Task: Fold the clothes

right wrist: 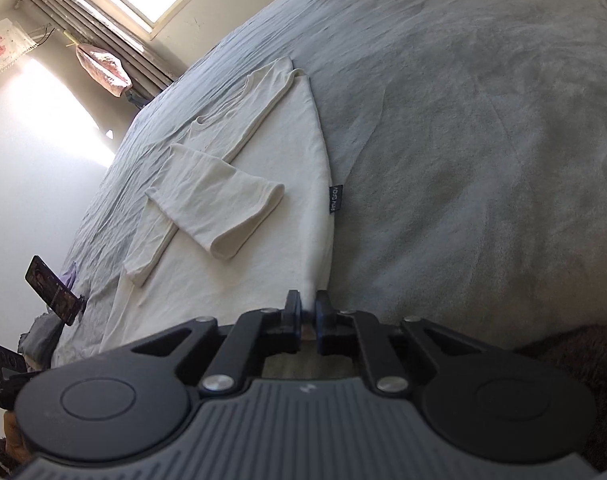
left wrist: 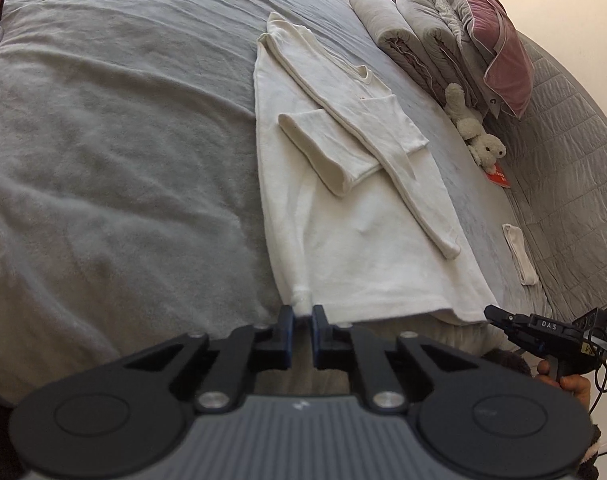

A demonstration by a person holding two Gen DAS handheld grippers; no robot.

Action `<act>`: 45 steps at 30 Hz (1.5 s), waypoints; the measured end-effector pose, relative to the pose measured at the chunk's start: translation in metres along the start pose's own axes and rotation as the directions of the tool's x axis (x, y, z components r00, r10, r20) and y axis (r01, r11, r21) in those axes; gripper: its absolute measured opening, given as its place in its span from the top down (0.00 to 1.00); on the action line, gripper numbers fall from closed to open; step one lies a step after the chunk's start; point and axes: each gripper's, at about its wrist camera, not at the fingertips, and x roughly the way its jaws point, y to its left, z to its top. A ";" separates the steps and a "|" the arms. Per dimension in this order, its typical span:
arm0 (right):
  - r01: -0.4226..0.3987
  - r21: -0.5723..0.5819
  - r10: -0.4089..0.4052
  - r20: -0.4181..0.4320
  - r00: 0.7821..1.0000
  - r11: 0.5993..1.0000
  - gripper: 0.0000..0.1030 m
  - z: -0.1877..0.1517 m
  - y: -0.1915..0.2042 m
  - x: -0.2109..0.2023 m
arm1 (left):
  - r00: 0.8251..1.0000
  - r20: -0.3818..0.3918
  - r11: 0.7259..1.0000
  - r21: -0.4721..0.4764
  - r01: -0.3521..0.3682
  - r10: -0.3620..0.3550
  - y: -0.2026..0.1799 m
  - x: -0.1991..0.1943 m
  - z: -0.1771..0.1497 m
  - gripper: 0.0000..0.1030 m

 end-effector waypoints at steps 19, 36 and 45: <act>-0.131 0.232 0.118 0.069 0.991 0.964 0.91 0.108 -0.009 0.063 | 0.971 0.194 0.908 -0.365 0.204 -0.140 0.037 0.045 0.114 0.98; -0.156 0.215 0.111 0.210 0.971 0.964 0.41 0.099 -0.043 0.049 | 0.972 0.230 0.964 -0.244 0.105 -0.048 0.042 0.049 0.123 0.61; 0.073 -0.233 -0.029 0.186 0.982 0.970 0.43 0.074 0.014 0.073 | 0.971 0.234 0.999 -0.019 -0.038 0.042 0.011 0.059 0.118 0.56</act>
